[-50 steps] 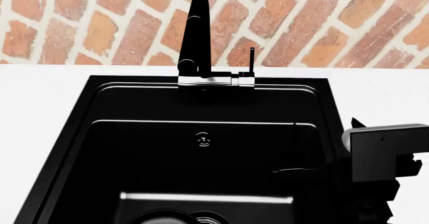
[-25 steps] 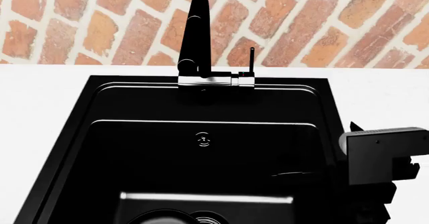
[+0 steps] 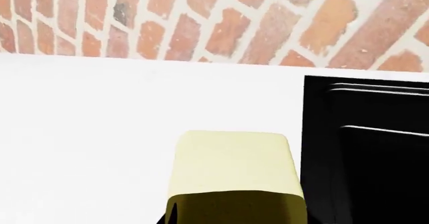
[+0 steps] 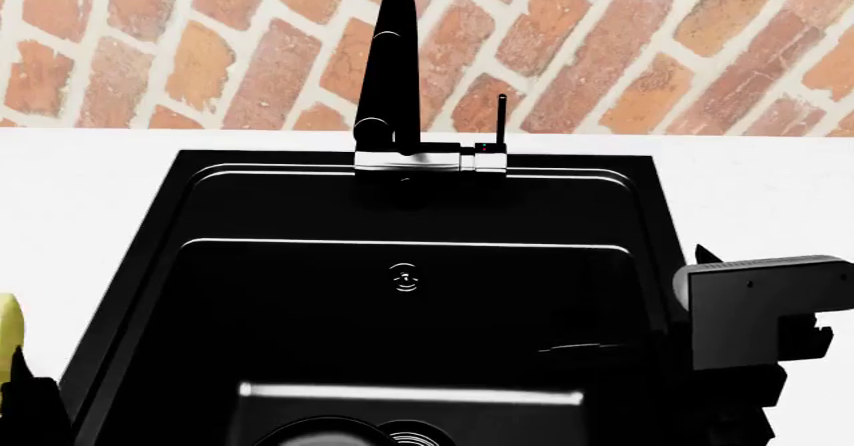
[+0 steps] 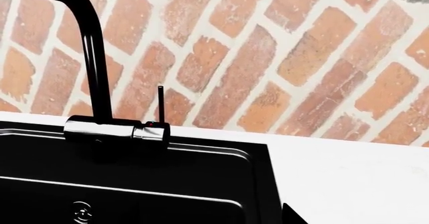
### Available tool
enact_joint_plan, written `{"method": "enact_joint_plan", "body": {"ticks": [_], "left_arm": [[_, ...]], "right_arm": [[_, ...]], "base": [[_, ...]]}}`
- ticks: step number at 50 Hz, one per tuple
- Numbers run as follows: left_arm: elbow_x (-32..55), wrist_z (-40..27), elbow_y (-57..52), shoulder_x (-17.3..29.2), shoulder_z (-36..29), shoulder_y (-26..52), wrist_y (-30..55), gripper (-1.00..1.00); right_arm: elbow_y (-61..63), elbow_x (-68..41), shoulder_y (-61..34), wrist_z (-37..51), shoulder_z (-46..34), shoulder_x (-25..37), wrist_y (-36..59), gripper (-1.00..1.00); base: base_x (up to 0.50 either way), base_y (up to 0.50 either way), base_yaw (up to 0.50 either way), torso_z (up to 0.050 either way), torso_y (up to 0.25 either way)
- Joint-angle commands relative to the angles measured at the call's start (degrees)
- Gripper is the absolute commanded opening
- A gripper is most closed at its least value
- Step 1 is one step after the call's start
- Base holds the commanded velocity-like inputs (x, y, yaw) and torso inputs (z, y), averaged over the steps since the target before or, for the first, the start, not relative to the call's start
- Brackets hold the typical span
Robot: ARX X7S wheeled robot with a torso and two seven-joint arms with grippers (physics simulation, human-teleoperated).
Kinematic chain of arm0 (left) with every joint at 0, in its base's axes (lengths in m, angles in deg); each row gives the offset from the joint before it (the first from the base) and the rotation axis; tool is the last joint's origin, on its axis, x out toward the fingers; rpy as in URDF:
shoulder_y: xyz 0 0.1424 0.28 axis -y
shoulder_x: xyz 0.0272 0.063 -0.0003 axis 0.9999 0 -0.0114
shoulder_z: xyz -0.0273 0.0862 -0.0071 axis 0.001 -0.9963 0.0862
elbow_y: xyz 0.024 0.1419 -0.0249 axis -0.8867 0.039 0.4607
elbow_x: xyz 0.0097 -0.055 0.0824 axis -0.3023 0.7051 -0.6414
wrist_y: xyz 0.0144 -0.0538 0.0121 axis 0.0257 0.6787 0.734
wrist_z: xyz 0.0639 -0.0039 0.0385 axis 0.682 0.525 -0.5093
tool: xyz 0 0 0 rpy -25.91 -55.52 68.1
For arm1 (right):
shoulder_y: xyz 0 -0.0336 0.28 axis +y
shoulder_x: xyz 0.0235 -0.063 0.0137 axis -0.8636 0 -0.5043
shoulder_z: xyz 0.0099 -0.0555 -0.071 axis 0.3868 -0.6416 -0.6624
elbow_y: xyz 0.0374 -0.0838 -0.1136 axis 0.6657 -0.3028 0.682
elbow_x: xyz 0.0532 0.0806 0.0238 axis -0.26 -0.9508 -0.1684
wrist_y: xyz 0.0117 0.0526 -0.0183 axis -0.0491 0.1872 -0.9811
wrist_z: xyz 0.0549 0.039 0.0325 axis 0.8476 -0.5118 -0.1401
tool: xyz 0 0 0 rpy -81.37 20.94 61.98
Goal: Pick the pan and sponge and place them into the sink. Then turn on the water.
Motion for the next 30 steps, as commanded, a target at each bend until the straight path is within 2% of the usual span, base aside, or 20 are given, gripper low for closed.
{"method": "enact_joint_plan", "body": {"ticks": [1,5,13,19,30], "left_arm": [[1.61,4.65,-1.01,2.26,-7.73,5.81,1.78,-1.0],[1.39,7.33,-0.06,3.38,-12.56,8.98,4.07,-1.0],[7.15,13.48,-0.72,2.67,-14.65,12.58,6.48,-1.0],[7.79,16.54,0.62,1.44,-19.11,15.65,7.64,-1.0],[8.91,20.77,-0.12,1.99,-24.82,16.25,9.24,-1.0]], "right_arm": [[0.0,-0.1,0.03,0.11,-0.09,0.01,-0.07,1.0],[0.08,-0.25,0.04,0.19,0.08,0.1,-0.05,1.0],[-0.23,-0.32,0.08,0.14,-0.03,-0.03,-0.22,1.0],[-0.22,-0.52,-0.04,0.15,-0.05,-0.01,-0.08,1.0],[-0.44,-0.65,0.26,0.09,-0.19,-0.05,-0.28,1.0]], "base": [[0.0,0.0,0.0,0.0,0.0],[0.0,0.0,0.0,0.0,0.0],[0.0,0.0,0.0,0.0,0.0],[0.0,0.0,0.0,0.0,0.0],[0.0,0.0,0.0,0.0,0.0]]}}
